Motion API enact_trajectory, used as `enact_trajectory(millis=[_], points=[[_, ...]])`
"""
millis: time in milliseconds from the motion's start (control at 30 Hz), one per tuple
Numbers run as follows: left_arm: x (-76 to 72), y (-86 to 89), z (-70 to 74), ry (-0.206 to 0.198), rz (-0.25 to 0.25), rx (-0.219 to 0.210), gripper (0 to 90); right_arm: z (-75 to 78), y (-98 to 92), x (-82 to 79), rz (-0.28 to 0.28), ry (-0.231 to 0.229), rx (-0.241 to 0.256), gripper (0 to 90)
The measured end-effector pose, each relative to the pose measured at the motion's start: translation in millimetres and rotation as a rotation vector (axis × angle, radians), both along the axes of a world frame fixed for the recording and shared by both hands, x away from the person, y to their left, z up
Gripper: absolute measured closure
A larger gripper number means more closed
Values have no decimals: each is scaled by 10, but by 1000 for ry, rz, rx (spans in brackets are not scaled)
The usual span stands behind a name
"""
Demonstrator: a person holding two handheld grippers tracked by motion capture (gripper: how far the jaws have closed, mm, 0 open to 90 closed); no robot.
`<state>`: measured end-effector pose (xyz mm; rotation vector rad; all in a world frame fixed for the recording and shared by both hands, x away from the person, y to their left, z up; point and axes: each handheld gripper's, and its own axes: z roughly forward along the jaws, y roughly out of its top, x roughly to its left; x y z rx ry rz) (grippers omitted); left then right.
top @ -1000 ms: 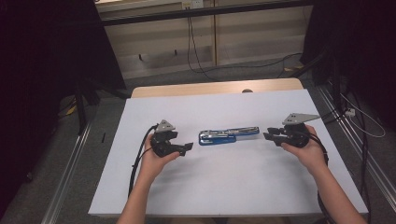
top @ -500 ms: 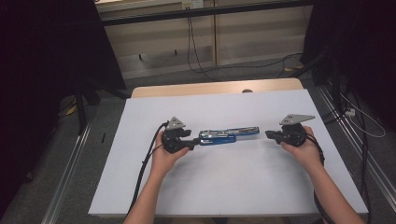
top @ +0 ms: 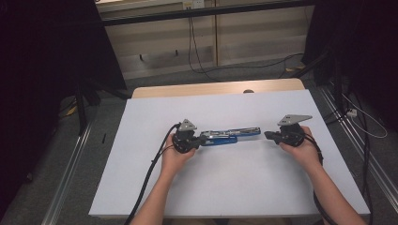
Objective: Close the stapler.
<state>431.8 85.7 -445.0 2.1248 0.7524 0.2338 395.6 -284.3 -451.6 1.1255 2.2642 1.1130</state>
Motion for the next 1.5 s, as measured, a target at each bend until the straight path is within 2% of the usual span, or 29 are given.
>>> enact_trajectory(millis=[67, 467, 567, 800, 967, 1500], points=[[3, -5, -5, -10, 1, 9, 900, -7, 1, 11, -1, 0, -1, 900], [26, -15, -42, -15, 20, 5, 900, -19, 60, 48, 19, 10, -5, 900], [30, -13, -53, -12, 17, 12, 900, -28, 75, 55, 27, 9, -10, 900], [36, -4, -64, -33, 22, 33, 900, -25, 65, 49, 25, 9, -7, 900], [38, -9, -74, -16, 16, 13, 900, -17, 70, 47, 31, 5, -7, 900], [50, 3, -83, -20, 25, 5, 900, -35, 103, 62, 40, 15, -11, 900]])
